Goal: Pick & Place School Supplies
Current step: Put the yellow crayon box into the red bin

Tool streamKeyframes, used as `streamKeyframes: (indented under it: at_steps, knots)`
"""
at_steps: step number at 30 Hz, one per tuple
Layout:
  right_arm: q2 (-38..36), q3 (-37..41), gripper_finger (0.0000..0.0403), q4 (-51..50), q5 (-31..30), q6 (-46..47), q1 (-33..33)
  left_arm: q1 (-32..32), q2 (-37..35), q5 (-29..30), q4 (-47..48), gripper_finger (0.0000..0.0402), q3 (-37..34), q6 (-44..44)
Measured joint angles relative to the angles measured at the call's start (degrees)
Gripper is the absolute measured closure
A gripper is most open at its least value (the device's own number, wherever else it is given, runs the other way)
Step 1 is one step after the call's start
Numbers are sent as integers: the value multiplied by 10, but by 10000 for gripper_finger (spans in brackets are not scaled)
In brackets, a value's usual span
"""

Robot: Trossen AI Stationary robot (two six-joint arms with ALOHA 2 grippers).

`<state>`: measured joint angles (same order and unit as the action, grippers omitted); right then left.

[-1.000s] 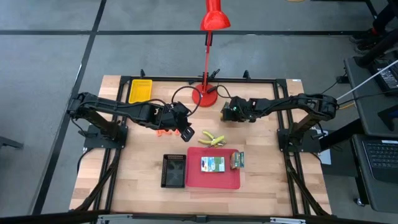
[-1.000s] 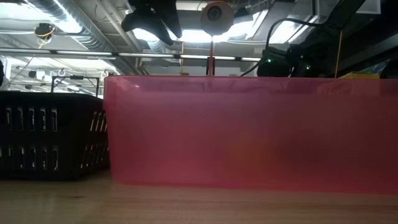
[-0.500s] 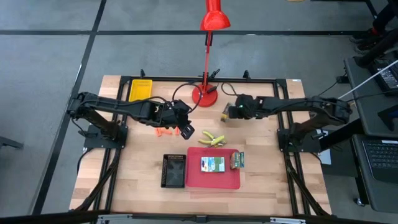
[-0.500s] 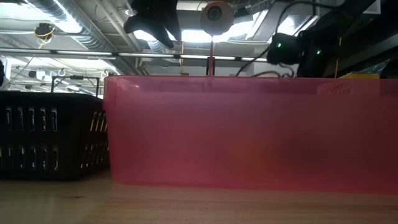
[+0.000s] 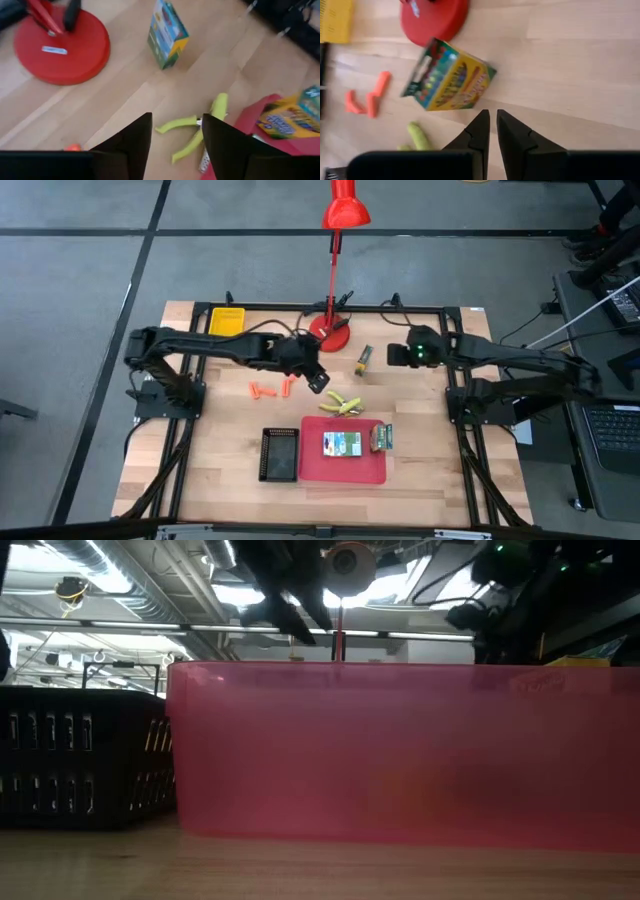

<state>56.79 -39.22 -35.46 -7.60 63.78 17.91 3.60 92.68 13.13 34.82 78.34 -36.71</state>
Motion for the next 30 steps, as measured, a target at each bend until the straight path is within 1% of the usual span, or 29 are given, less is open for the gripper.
streamKeyframes:
  at_steps: [4, 8, 12, 16, 19, 25, 28, 30]
  knots:
    - [-44, 0, 362, -28, -4, 1, 0, 22, 62, -14, -3, 206, 39, 20]
    - [-74, 0, 362, -45, -6, 1, 0, 37, 125, -28, -4, 188, 108, 42]
    - [-93, -1, 362, -49, -5, 2, 0, 48, 181, -37, -7, 179, 185, 58]
    - [-108, -1, 362, -56, -6, 2, 0, 57, 227, -42, 0, 178, 235, 48]
    - [-113, -1, 362, -59, -10, 2, 0, 63, 246, -44, 0, 178, 255, 23]
    - [-119, -1, 362, -57, -21, 0, 0, 77, 267, -44, -4, 178, 259, -33]
    - [-119, -1, 362, -57, -21, -8, 0, 83, 275, -43, -15, 178, 261, -45]
    - [-119, -1, 362, -57, -21, -13, 0, 88, 281, -43, -5, 178, 259, -46]
